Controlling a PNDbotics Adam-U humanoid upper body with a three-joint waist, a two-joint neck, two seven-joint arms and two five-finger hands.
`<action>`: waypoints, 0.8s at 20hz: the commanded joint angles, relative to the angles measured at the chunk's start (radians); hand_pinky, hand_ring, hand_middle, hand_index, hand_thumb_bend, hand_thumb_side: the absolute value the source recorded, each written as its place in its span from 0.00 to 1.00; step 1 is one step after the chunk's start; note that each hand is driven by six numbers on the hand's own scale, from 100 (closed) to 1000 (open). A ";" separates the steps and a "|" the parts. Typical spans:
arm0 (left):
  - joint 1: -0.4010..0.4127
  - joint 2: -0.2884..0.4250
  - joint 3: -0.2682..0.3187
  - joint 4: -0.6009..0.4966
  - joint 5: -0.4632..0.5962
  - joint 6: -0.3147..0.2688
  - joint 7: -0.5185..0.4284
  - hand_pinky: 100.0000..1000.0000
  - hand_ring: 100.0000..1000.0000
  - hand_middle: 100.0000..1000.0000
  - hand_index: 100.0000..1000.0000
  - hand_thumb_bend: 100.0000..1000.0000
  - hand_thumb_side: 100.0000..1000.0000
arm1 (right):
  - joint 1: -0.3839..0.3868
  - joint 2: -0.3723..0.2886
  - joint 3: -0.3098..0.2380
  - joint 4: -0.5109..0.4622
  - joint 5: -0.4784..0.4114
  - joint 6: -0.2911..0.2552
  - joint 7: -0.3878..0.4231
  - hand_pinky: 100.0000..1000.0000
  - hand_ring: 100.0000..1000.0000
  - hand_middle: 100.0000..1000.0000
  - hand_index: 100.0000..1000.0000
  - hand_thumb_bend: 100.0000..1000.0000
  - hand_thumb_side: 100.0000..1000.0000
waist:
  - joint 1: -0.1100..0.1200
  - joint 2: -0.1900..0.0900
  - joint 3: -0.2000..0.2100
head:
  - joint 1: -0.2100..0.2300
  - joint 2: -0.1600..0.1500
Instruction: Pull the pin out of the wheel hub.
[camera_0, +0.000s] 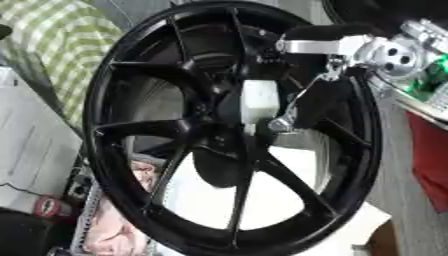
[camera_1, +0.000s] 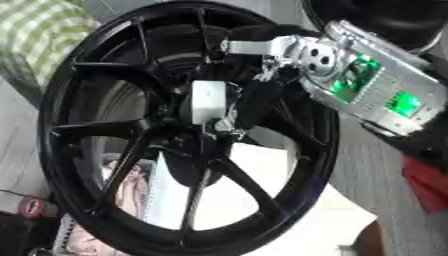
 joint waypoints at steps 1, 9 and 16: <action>-0.007 0.012 0.012 -0.020 0.003 0.001 -0.001 0.75 0.59 0.57 0.78 0.00 0.81 | -0.019 -0.009 -0.018 -0.009 -0.011 0.006 -0.008 0.79 0.74 0.52 0.63 0.35 0.00 | 0.007 -0.018 0.000 | 0.005 -0.012; -0.005 0.012 0.013 -0.020 0.002 0.002 -0.001 0.75 0.60 0.57 0.78 0.00 0.81 | -0.022 -0.004 -0.023 -0.018 -0.052 0.011 -0.046 0.79 0.72 0.48 0.60 0.34 0.00 | 0.006 -0.021 -0.001 | 0.006 -0.014; -0.003 0.012 0.014 -0.020 0.001 0.005 -0.002 0.75 0.60 0.57 0.78 0.00 0.81 | -0.023 -0.009 -0.034 -0.033 -0.097 0.012 -0.084 0.79 0.71 0.46 0.58 0.32 0.00 | 0.006 -0.028 -0.004 | 0.010 -0.012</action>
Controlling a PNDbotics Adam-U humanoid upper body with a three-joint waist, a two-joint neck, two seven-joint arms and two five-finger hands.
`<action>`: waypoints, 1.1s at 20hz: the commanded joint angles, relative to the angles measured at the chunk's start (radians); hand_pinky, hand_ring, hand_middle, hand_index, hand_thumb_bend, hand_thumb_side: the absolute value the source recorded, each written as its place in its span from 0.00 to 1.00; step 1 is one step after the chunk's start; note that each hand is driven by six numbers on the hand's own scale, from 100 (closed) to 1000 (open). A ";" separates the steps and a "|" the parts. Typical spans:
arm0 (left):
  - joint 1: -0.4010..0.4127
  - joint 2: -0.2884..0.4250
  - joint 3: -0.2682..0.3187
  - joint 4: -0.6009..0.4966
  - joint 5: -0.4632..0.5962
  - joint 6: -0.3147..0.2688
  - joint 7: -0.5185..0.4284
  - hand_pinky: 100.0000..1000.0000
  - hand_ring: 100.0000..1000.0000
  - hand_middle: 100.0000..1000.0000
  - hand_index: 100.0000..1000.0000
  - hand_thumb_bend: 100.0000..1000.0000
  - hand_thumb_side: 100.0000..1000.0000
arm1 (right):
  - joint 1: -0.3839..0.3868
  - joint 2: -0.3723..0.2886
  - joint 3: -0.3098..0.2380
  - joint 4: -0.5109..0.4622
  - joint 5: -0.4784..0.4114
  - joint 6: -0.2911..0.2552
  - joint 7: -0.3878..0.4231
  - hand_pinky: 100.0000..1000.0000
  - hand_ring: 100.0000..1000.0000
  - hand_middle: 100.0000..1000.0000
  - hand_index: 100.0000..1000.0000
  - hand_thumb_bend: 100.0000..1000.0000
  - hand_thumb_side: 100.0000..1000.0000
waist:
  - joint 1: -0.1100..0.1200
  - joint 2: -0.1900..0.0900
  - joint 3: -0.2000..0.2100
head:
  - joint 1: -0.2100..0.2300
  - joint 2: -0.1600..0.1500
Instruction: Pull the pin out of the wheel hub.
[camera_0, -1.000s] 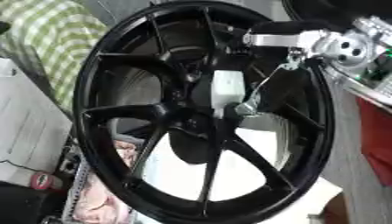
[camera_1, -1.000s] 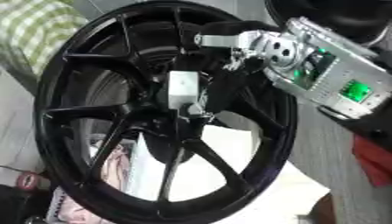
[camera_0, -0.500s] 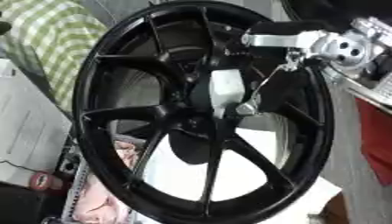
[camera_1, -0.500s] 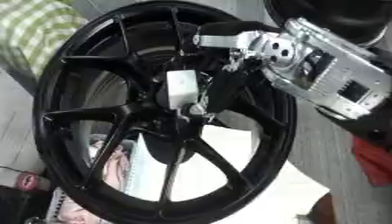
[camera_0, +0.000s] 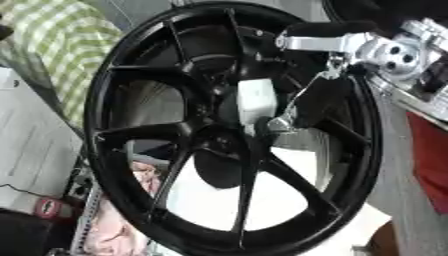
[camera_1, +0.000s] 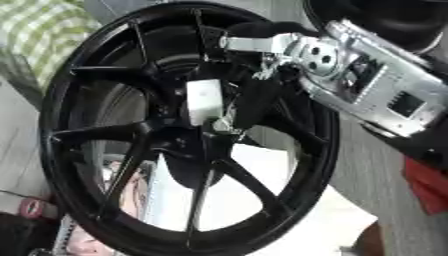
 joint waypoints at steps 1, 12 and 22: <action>-0.004 0.013 0.009 -0.020 0.001 0.002 0.000 0.75 0.60 0.57 0.78 0.00 0.81 | -0.018 -0.019 -0.027 -0.023 -0.026 0.002 -0.020 0.79 0.71 0.45 0.57 0.32 0.00 | 0.007 -0.028 -0.003 | 0.003 -0.009; 0.001 0.015 0.011 -0.020 0.004 0.003 0.002 0.75 0.60 0.57 0.78 0.00 0.81 | -0.018 -0.066 -0.094 -0.069 -0.093 -0.007 -0.113 0.77 0.66 0.39 0.51 0.33 0.05 | 0.008 -0.039 -0.009 | 0.005 -0.003; 0.000 0.011 0.016 -0.020 0.005 0.002 0.006 0.75 0.60 0.57 0.78 0.00 0.81 | 0.083 -0.149 -0.269 -0.120 -0.184 -0.077 -0.248 0.80 0.65 0.37 0.50 0.30 0.00 | 0.012 -0.041 -0.009 | 0.010 -0.023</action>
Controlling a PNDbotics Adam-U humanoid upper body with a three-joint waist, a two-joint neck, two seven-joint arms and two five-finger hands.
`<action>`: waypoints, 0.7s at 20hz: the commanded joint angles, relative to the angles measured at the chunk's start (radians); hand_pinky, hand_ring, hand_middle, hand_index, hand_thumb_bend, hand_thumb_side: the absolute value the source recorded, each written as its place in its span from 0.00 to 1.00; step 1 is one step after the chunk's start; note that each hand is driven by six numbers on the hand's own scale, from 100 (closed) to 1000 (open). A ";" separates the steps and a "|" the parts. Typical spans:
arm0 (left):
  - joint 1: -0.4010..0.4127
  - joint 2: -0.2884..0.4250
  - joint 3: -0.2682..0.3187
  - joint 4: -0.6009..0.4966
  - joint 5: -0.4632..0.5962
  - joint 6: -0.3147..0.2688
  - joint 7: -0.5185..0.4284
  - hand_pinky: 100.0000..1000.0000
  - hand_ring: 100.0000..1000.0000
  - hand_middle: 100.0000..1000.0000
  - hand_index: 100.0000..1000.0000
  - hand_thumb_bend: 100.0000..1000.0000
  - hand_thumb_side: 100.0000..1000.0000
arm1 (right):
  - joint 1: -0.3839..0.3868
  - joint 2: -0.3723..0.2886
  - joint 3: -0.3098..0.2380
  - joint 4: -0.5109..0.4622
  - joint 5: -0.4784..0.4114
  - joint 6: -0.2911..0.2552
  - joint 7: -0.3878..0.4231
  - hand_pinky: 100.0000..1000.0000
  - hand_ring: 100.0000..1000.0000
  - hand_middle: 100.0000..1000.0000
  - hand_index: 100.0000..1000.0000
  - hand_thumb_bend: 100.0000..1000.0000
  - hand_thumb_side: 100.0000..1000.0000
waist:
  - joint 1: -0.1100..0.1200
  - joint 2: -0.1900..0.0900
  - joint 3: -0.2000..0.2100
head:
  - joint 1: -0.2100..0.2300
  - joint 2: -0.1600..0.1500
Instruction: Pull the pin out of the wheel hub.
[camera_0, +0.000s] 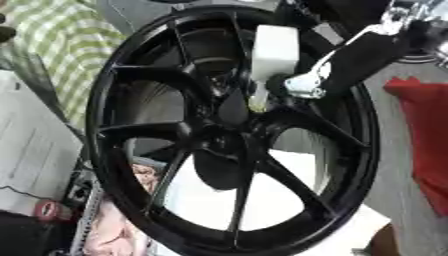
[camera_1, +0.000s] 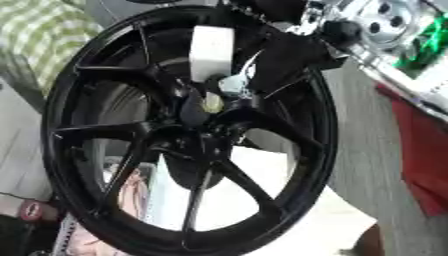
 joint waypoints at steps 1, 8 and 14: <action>-0.008 0.011 0.010 -0.020 0.004 0.000 0.004 0.75 0.60 0.57 0.78 0.00 0.81 | 0.020 -0.051 -0.086 -0.006 -0.036 -0.037 -0.047 0.80 0.65 0.37 0.51 0.30 0.00 | 0.010 -0.028 -0.002 | 0.003 -0.020; -0.005 0.009 0.021 -0.020 0.002 -0.002 0.015 0.75 0.59 0.57 0.78 0.00 0.80 | 0.164 -0.113 -0.246 0.114 -0.106 -0.127 -0.145 0.82 0.64 0.37 0.51 0.26 0.00 | 0.024 -0.025 -0.021 | 0.010 -0.022; 0.004 0.009 0.040 -0.020 -0.005 -0.005 0.036 0.75 0.59 0.57 0.77 0.00 0.80 | 0.302 -0.131 -0.385 0.237 -0.148 -0.211 -0.231 0.83 0.64 0.37 0.52 0.25 0.00 | 0.043 -0.010 -0.059 | 0.044 -0.021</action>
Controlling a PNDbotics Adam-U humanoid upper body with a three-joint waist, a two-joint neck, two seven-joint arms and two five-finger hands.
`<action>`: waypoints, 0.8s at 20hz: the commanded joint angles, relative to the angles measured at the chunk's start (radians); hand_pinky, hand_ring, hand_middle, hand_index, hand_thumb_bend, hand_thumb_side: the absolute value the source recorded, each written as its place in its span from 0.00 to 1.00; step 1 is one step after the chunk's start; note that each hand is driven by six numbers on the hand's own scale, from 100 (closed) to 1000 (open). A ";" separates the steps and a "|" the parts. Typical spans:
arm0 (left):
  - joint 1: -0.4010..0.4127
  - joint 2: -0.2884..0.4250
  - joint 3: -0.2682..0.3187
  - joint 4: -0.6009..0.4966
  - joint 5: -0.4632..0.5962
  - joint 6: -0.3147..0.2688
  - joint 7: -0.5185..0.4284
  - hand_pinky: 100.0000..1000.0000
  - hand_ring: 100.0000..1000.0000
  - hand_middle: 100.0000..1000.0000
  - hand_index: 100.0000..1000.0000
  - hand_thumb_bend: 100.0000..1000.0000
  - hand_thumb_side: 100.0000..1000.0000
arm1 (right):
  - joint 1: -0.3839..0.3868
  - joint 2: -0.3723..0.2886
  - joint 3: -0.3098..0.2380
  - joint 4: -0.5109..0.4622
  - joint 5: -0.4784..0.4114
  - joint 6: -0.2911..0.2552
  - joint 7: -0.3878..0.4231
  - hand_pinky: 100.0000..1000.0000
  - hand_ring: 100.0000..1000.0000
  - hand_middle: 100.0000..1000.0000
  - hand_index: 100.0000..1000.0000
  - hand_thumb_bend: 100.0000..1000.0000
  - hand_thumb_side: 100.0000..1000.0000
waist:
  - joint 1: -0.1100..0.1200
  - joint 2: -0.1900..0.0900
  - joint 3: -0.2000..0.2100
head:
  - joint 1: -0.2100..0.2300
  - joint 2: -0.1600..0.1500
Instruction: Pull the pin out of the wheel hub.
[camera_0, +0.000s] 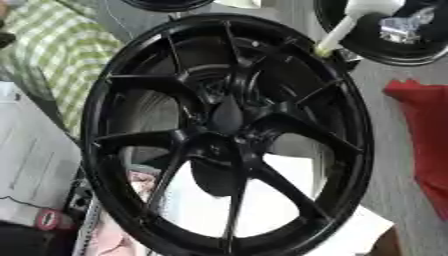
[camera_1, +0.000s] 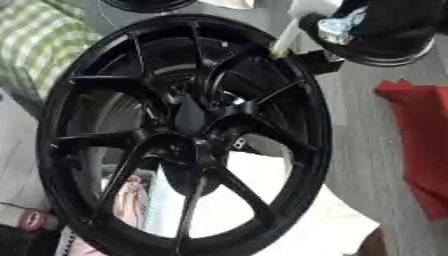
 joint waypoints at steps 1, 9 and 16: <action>0.001 0.011 0.018 -0.020 -0.006 -0.002 0.014 0.75 0.59 0.57 0.77 0.00 0.80 | 0.042 -0.038 -0.094 0.070 -0.014 -0.046 -0.051 0.83 0.64 0.37 0.52 0.25 0.00 | 0.010 -0.010 -0.009 | 0.020 -0.009; 0.009 0.012 0.026 -0.020 -0.013 -0.004 0.026 0.76 0.59 0.56 0.77 0.00 0.80 | 0.235 -0.024 -0.287 0.263 0.092 -0.138 -0.170 0.81 0.70 0.45 0.59 0.33 0.00 | 0.024 -0.002 -0.032 | 0.041 -0.012; -0.002 0.010 0.013 -0.020 -0.007 -0.004 0.015 0.76 0.59 0.56 0.77 0.00 0.80 | 0.387 0.006 -0.460 0.337 0.198 -0.136 -0.276 0.90 0.93 0.82 0.88 0.58 0.12 | 0.020 0.000 0.002 | 0.014 -0.021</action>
